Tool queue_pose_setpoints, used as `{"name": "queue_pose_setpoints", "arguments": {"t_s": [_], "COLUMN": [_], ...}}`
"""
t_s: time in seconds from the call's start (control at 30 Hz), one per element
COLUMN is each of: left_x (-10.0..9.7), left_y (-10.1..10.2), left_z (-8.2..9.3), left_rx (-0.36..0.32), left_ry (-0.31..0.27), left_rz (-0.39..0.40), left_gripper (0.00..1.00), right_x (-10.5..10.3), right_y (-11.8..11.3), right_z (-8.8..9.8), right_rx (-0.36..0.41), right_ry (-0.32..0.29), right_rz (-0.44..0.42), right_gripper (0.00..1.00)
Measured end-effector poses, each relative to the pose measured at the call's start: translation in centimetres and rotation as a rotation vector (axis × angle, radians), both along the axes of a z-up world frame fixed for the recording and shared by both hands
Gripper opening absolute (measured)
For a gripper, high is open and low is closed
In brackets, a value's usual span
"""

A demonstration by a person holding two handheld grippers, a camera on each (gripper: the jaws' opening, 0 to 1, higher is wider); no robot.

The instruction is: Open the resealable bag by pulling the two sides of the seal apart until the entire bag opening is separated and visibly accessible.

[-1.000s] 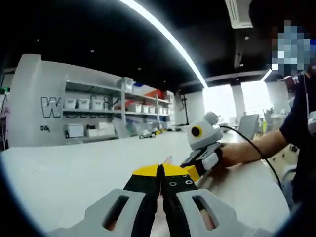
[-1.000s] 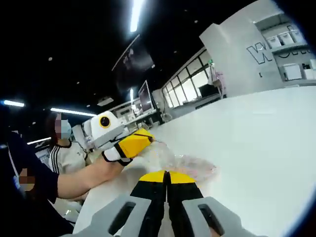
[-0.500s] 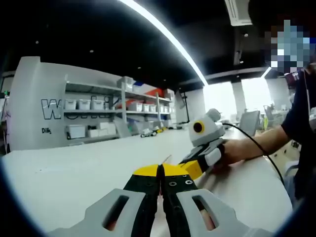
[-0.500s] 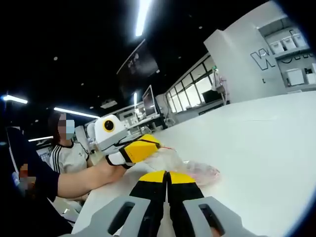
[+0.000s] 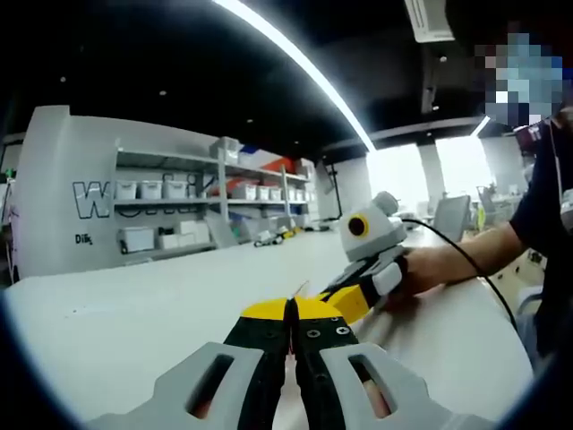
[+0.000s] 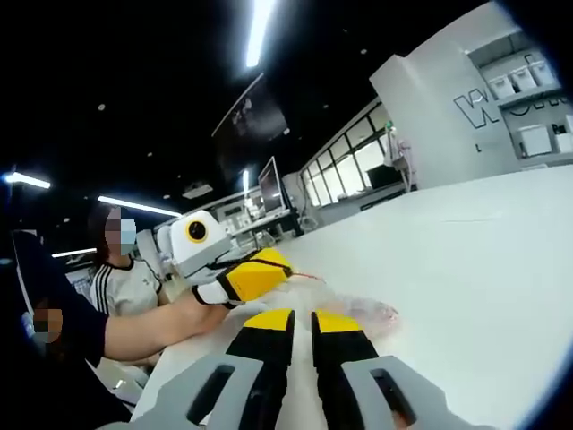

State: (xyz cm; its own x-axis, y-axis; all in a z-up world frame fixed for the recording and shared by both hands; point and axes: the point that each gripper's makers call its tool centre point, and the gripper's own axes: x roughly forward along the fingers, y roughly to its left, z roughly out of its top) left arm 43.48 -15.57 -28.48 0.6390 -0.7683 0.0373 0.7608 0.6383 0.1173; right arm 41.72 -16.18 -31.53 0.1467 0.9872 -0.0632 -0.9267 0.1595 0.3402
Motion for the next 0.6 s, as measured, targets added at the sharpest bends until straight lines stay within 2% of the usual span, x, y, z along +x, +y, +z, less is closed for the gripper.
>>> {"name": "queue_pose_setpoints", "arguments": {"t_s": [0.33, 0.6], "left_x": [-0.22, -0.36], "left_y": [-0.47, -0.65], "left_z": [-0.24, -0.36], "left_rx": [0.019, -0.012], "left_ry": [-0.007, 0.023], "left_rz": [-0.014, -0.038], "left_gripper": [0.00, 0.00], "right_x": [0.14, 0.39], "right_y": [-0.16, -0.32], "right_z": [0.52, 0.84], "right_rx": [0.030, 0.053], "right_ry": [0.017, 0.033], "right_rz": [-0.004, -0.006], "right_gripper": [0.14, 0.10]}}
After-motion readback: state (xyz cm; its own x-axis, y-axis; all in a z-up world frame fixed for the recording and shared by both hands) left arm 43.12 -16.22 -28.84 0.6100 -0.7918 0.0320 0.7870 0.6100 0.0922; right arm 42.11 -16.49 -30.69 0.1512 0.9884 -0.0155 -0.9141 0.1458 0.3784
